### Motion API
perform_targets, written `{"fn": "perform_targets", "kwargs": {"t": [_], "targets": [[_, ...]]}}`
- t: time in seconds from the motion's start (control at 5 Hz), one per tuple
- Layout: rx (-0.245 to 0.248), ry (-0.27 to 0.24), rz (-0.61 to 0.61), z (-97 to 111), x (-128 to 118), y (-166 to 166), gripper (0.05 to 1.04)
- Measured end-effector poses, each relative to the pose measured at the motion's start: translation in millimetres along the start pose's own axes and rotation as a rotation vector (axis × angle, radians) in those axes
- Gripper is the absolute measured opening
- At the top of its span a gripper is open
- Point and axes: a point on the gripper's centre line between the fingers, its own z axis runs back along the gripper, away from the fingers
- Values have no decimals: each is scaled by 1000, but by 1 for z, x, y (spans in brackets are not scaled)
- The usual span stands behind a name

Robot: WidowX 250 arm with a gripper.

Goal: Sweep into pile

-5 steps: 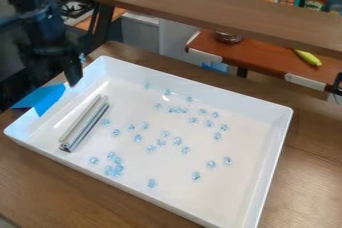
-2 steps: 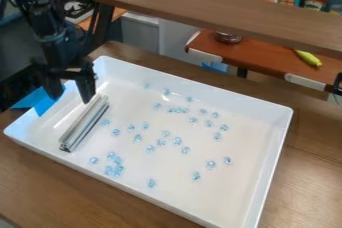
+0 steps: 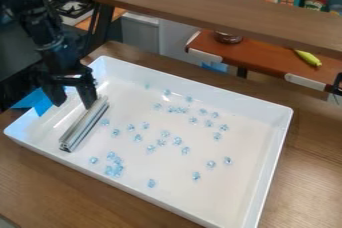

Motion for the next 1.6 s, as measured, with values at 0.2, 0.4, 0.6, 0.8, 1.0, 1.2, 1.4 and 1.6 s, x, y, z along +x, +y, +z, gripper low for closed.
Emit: {"fn": "perform_targets", "kwargs": {"t": [0.2,0.4,0.6,0.8,1.0,1.2,1.4,1.6], "targets": [[-34,-8,2,-7,-5,1,1001],[-39,-5,3,-19,-10,1,1001],[-12,8,14,-32,-12,5,1001],[9,33,6,-43,-13,-2,1001],[29,27,12,-44,-12,-1,944],[37,33,3,-49,-15,-5,647],[34,37,-3,-50,-16,-8,398],[25,47,-6,-52,-18,-14,391]]}}
